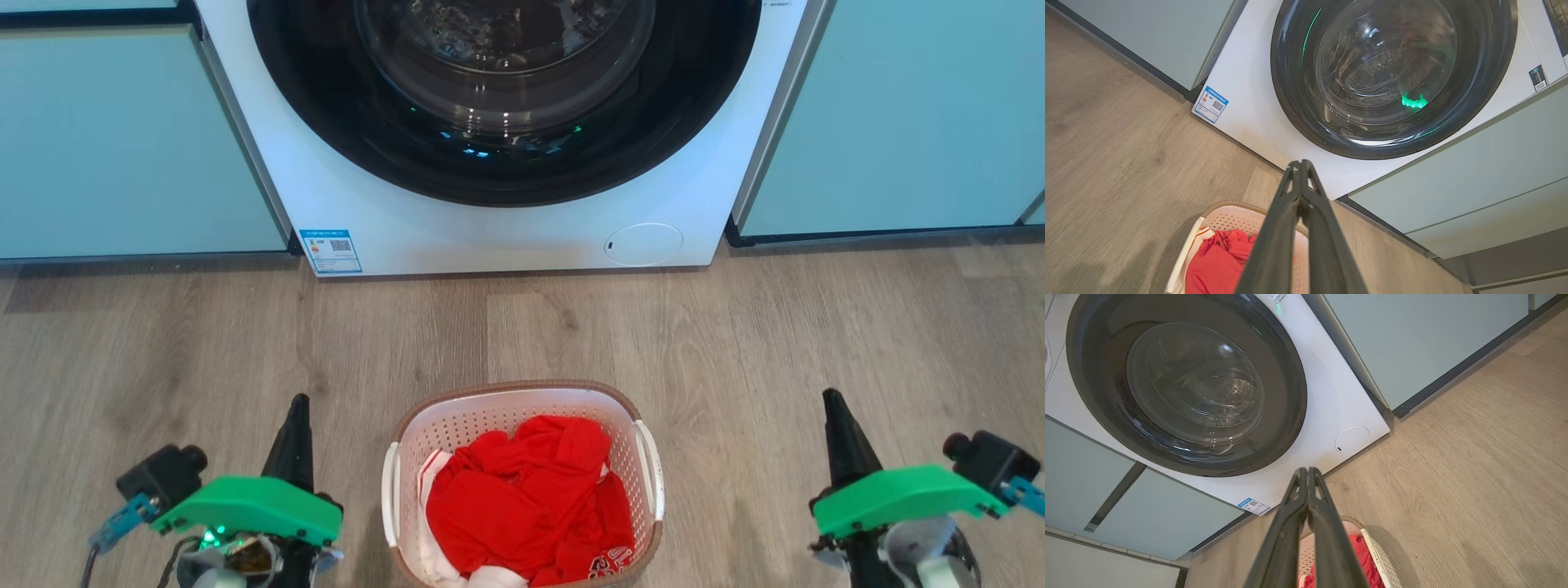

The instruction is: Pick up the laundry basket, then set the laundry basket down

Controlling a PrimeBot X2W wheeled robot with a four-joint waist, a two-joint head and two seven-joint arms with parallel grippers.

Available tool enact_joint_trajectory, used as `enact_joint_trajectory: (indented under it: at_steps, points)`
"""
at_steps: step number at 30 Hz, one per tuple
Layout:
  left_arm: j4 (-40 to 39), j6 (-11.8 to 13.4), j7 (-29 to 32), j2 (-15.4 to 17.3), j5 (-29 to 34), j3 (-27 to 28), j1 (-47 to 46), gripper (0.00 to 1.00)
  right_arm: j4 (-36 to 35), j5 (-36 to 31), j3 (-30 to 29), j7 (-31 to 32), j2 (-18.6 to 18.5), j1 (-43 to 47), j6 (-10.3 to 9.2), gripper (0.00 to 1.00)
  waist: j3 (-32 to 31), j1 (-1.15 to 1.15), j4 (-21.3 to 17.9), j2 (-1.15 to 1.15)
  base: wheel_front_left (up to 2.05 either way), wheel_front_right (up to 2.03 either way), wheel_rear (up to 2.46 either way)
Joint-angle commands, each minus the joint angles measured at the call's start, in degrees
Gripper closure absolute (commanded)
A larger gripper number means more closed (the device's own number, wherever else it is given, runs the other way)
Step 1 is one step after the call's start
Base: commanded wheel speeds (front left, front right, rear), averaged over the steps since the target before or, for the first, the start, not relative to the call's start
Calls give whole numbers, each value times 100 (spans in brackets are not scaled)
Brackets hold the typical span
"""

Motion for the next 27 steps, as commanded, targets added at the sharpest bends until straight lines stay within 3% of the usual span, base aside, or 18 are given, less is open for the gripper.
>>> enact_joint_trajectory:
  at_steps: [1,27]
  points:
    - [-133,-66,41,87,-179,140,-298,100,-156,183,-7,57,-114,-335,17,100,-1,0,-1,0,0,0,0]
    - [-33,-274,461,103,-1806,548,-442,100,30,1834,-237,467,-140,-504,26,100,-17,0,-15,0,0,0,0]
